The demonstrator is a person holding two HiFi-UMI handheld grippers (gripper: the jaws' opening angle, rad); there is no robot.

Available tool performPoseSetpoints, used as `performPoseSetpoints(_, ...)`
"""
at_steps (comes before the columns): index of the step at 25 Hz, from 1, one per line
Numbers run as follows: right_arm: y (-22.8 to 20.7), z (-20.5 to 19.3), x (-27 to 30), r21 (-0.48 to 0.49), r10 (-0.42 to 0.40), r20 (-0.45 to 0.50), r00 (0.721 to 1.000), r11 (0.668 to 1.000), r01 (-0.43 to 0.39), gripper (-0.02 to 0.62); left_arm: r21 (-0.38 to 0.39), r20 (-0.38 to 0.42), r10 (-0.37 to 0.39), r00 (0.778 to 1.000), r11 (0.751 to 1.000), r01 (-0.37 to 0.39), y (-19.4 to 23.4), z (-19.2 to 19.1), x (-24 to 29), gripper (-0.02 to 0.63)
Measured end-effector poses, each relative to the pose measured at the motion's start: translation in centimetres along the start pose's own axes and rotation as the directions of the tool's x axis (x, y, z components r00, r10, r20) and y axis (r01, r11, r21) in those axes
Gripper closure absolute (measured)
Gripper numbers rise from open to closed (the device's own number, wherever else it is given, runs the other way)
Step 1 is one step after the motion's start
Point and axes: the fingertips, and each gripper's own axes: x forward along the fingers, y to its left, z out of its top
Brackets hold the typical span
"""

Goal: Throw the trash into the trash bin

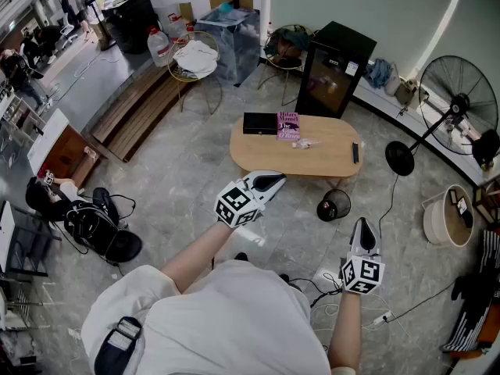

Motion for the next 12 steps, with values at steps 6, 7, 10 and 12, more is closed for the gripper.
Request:
performPoseSetpoints(6,0.2,0.6,0.9,0.0,0.002,0.009,1.0,1.0,-0.002,0.584,-0.003,0.005,-0.006,1.0,1.0,0.006,0.6,0.2,0.3,0.6)
performPoseSetpoints(7,0.3,0.6,0.9,0.002,0.005,0.01,1.0,1.0,-0.005,0.584,-0.003,0.004,-0.006,1.0,1.0,0.006,0.7,0.1,0.2,0.6)
performPoseSetpoints(10,0.7,0.9,1.2,0.013,0.012,0.017,1.0,1.0,-0.012,0.584,-0.004,0.001,-0.005,1.0,1.0,0.005,0.8,0.0,0.1,0.6)
performPoseSetpoints(12,0.9,1.0,1.4,0.014,0.01,0.018,1.0,1.0,-0.011,0.584,-0.005,0.004,-0.008,1.0,1.0,0.008,1.0,0.0,0.0,0.6)
